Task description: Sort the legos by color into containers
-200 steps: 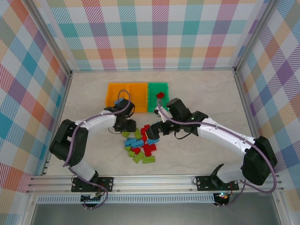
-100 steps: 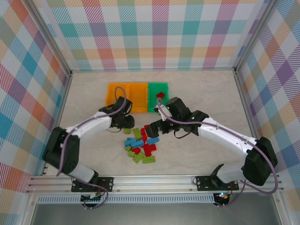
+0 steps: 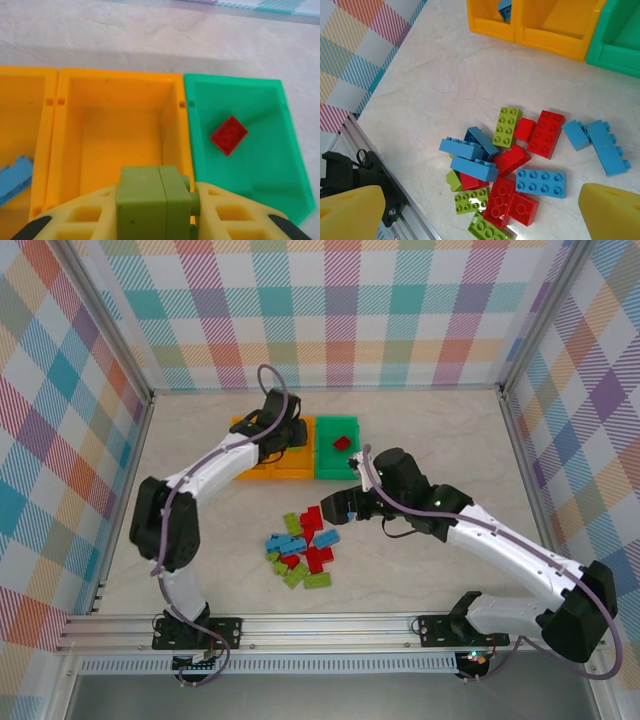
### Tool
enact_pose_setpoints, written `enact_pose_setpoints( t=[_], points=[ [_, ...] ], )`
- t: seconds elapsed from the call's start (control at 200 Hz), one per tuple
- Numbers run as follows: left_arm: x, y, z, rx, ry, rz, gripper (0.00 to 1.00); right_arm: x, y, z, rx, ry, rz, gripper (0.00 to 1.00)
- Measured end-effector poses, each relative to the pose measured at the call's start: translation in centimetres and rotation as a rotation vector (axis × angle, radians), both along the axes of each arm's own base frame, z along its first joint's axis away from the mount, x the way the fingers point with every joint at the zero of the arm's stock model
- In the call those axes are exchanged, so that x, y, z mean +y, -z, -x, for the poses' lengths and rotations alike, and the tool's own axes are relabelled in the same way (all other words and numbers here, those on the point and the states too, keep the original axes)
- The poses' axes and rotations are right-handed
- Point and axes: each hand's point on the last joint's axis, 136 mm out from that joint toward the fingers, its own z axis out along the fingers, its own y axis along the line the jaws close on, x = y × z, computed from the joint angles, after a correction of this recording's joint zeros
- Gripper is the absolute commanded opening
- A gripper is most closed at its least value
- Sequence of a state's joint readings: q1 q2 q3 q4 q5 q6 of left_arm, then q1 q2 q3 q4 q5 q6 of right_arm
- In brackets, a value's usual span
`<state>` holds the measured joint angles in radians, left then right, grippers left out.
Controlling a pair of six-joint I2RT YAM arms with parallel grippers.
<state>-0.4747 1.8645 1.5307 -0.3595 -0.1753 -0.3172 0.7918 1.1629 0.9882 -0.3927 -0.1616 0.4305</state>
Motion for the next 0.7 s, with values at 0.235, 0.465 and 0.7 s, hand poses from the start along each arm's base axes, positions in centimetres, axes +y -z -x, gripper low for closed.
enact_pose_setpoints(
  t=[0.235, 0.465, 0.7],
  points=[
    [1.0, 6.2, -2.8, 0.088, -0.054, -0.063, 0.37, -1.5, -0.7, 1.1, -0.007, 0.033, -0.031, 1.00],
    [0.9, 7.7, -2.8, 0.118, -0.051, -0.056, 0.52, -2.3, -0.9, 1.7, -0.003, 0.054, -0.052, 1.00],
    [0.6, 3.6, -1.4, 0.074, -0.028, 0.018, 0.54, -2.1, -0.3, 1.3, 0.007, 0.065, -0.041, 1.00]
  ],
)
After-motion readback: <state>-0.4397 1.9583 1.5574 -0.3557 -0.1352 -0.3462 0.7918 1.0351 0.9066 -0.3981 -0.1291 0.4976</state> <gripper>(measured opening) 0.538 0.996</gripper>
